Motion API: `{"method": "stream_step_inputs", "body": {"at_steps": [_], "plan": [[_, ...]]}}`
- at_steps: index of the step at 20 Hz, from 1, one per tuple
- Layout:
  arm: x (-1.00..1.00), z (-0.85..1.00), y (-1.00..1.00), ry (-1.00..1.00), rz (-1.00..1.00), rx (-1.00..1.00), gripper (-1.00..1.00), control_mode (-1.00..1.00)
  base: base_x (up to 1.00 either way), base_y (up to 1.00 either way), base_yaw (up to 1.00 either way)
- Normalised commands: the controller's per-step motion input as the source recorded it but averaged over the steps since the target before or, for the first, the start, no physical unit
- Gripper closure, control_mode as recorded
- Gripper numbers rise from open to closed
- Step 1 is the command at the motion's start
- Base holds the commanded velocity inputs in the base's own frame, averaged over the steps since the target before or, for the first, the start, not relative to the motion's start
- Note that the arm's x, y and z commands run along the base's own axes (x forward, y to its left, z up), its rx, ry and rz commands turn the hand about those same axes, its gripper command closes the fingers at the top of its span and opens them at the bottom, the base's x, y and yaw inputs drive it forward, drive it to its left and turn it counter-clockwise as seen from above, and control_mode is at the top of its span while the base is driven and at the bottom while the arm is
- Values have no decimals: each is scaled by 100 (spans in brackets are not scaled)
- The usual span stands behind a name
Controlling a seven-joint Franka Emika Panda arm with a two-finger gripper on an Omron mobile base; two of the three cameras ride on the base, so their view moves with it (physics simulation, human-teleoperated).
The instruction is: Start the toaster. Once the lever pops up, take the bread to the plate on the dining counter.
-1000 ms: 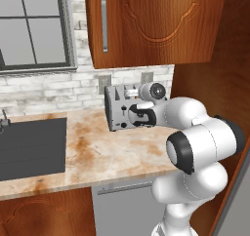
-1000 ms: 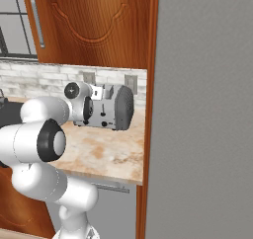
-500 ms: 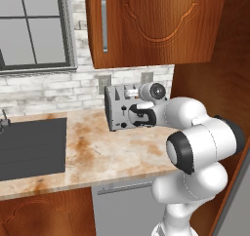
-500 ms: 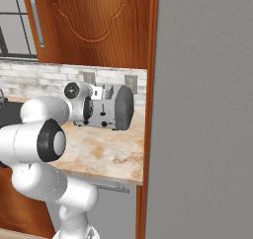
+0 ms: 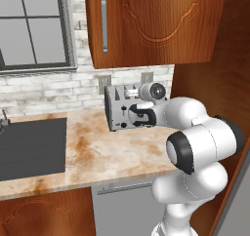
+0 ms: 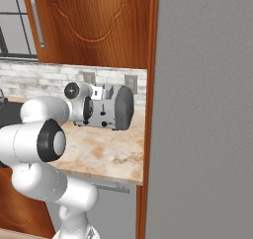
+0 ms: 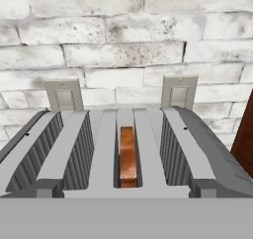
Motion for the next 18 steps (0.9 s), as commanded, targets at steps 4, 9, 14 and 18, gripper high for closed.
{"method": "stream_step_inputs", "body": {"at_steps": [4,9,14,18], "plan": [[0,0,0,0,0,0,-100,-100,0,0,0],[0,0,0,0,0,0,-100,-100,0,0,0],[0,0,0,0,0,0,-100,-100,0,0,0],[0,0,0,0,0,0,-100,-100,0,0,0]]}}
